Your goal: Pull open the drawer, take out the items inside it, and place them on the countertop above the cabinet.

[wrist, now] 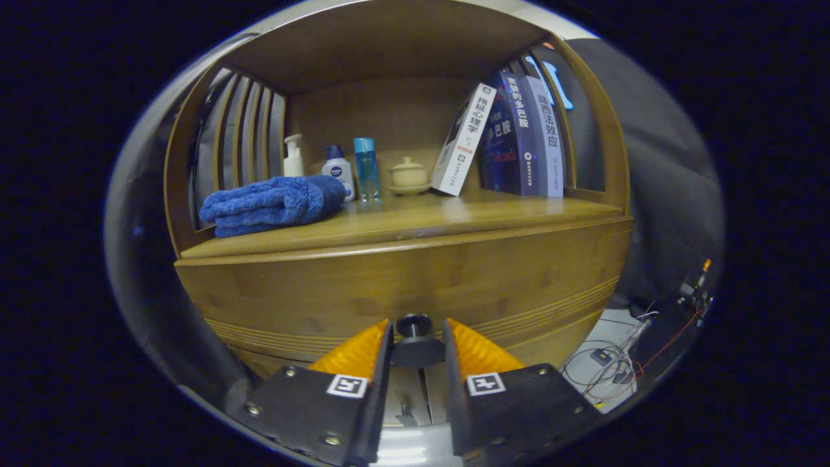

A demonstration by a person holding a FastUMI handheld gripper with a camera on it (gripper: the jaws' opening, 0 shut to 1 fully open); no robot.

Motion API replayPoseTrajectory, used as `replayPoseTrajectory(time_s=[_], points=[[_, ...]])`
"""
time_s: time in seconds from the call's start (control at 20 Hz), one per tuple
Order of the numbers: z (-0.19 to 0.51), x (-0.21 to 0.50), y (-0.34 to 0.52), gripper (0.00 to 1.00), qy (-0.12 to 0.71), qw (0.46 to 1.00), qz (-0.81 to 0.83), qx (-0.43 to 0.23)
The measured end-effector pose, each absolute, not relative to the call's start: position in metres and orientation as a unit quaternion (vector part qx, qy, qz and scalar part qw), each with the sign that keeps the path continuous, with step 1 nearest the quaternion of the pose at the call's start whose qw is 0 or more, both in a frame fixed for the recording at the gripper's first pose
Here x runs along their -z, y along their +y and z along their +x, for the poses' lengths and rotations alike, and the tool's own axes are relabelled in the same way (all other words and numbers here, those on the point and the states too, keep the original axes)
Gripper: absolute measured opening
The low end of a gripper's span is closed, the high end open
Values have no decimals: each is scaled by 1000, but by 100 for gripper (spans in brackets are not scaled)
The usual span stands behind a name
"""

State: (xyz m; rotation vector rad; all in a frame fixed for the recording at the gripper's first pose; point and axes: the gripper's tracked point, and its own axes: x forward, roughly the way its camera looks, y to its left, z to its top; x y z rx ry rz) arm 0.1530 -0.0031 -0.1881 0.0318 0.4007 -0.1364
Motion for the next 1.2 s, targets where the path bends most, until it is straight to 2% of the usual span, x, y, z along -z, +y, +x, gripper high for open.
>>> replayPoseTrajectory(time_s=[0.2,0.25,0.85,1.2], points=[[150,187,-1,34,198,978,17,65],[149,186,-3,24,202,978,11,60],[43,171,-6,24,179,981,26,72],[1,175,-3,24,200,976,19,85]])
